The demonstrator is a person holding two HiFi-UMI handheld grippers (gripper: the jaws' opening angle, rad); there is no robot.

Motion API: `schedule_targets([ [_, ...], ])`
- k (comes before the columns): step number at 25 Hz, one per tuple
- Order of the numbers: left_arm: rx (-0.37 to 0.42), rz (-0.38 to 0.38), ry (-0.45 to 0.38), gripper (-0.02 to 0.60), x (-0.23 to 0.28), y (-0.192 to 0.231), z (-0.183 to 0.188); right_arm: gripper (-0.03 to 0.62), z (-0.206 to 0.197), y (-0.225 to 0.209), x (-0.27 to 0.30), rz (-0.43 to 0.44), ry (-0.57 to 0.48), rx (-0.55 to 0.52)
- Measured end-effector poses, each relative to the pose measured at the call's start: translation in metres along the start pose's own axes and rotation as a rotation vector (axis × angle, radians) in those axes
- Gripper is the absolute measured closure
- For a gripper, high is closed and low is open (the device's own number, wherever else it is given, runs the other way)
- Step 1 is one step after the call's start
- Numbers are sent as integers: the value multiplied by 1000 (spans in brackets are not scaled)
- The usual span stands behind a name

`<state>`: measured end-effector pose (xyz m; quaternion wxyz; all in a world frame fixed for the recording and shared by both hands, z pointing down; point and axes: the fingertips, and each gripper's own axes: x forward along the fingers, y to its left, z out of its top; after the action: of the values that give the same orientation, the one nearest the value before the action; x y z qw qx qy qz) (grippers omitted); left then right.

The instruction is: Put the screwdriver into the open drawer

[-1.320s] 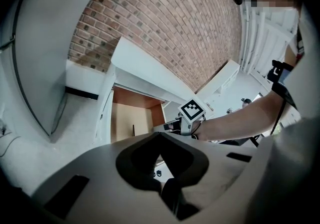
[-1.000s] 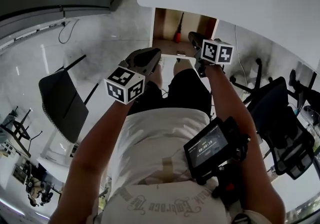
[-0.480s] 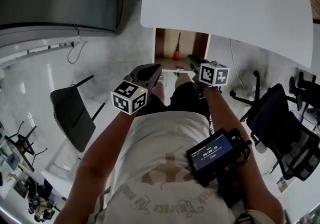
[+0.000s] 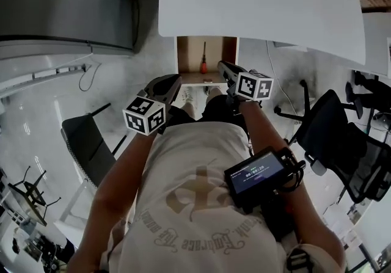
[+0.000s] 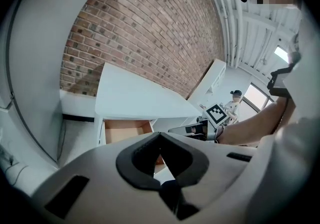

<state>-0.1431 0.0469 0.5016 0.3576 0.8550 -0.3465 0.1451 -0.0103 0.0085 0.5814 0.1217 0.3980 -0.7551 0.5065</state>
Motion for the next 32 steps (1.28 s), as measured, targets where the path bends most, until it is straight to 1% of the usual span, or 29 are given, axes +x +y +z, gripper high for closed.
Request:
schedule_targets([
  [7, 10, 3, -4, 561, -9, -4, 7, 569, 13, 17, -23, 15, -45, -18],
  [13, 34, 0, -39, 561, -10, -7, 31, 569, 27, 29, -41, 30, -71, -68],
  [18, 38, -24, -67, 561, -13, -12, 50, 569, 42, 46, -53, 57, -120, -91],
  [21, 53, -37, -84, 561, -14, -16, 62, 569, 51, 57, -59, 71, -145, -114],
  [27, 93, -56, -105, 561, -14, -27, 81, 569, 66, 79, -72, 103, -178, -170],
  [32, 125, -69, -113, 561, -16, -34, 91, 571, 79, 98, -86, 114, -204, -268],
])
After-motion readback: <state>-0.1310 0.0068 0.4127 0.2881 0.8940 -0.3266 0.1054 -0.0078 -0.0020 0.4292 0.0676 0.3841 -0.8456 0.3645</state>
